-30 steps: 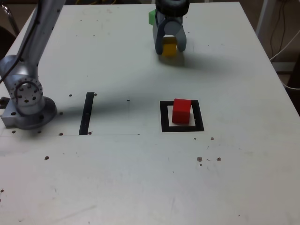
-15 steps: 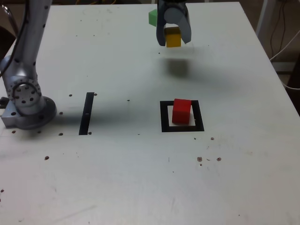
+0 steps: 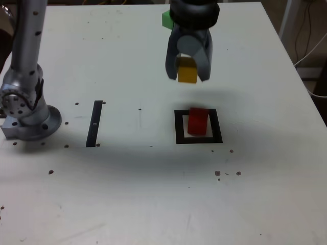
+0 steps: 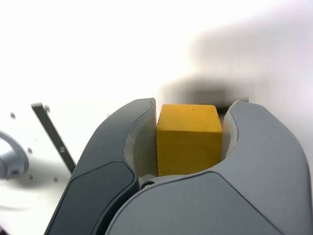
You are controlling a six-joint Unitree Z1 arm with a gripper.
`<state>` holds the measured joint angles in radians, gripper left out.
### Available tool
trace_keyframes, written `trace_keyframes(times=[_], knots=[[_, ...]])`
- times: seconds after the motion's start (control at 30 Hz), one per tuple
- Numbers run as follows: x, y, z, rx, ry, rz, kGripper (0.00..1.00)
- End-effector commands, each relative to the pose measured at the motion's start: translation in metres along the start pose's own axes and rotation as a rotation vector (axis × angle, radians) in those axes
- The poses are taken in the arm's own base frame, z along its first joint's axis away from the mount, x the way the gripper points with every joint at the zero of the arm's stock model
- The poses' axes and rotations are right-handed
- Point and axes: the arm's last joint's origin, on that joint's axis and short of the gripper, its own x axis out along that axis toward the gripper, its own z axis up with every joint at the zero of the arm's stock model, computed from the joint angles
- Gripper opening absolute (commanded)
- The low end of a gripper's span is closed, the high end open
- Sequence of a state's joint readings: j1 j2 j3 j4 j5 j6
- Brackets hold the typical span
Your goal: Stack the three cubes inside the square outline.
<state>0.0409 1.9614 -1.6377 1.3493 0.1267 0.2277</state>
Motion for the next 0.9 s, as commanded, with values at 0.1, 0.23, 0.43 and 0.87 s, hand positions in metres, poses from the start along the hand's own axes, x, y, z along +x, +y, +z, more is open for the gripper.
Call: trace_keyframes(times=[0.1, 0.23, 0.43, 0.87], knots=[[-0.007, -0.036, -0.004, 0.019, -0.007, -0.011, 0.26], [-0.008, -0.056, -0.003, 0.023, -0.007, -0.02, 0.26], [-0.006, -0.069, 0.001, 0.009, -0.008, -0.035, 0.26], [0.005, -0.068, 0.025, -0.002, -0.02, -0.042, 0.26]])
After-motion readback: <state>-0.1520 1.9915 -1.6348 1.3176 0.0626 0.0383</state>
